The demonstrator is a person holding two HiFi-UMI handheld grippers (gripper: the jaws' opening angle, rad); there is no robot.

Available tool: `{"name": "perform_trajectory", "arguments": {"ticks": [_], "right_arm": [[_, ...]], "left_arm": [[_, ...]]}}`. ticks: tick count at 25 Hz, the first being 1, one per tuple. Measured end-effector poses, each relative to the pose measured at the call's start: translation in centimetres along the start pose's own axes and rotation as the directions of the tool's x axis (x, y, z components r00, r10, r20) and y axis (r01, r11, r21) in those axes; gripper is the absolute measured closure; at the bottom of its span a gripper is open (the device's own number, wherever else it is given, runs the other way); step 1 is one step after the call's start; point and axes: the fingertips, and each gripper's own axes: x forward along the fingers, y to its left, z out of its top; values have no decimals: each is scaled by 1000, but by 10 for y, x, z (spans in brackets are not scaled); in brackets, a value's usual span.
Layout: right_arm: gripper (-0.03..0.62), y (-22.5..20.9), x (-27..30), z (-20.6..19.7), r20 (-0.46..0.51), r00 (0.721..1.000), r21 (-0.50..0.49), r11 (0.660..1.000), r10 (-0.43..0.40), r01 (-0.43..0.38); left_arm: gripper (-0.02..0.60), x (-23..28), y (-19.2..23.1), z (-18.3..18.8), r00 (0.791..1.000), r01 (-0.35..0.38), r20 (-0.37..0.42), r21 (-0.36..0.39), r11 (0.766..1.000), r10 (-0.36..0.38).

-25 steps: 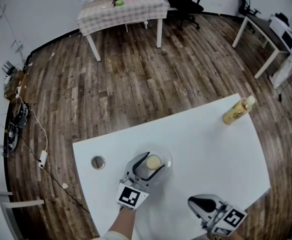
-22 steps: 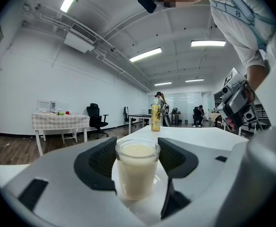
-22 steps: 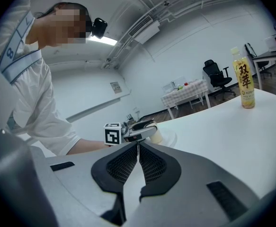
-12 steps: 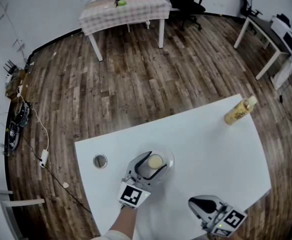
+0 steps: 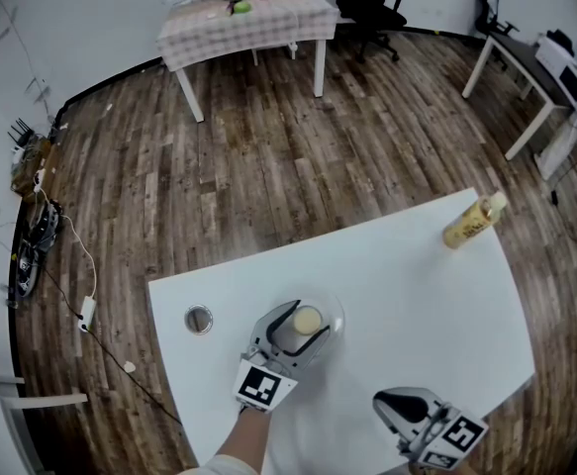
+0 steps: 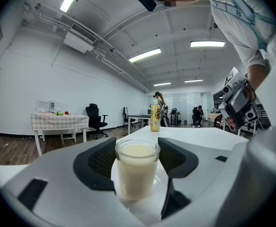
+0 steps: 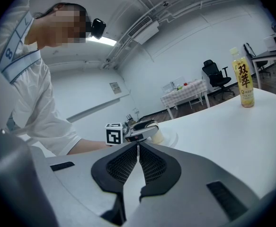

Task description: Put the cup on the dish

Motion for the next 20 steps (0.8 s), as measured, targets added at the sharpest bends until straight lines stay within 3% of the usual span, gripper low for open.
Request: {"name": "perform_trajectory", "arguments": {"ticks": [20], "right_arm": [[559, -2, -3, 3, 0, 1000, 2, 1000, -4, 4]], "left_arm": [[237, 4, 2, 10, 999, -1, 32, -9, 1000, 2]]}}
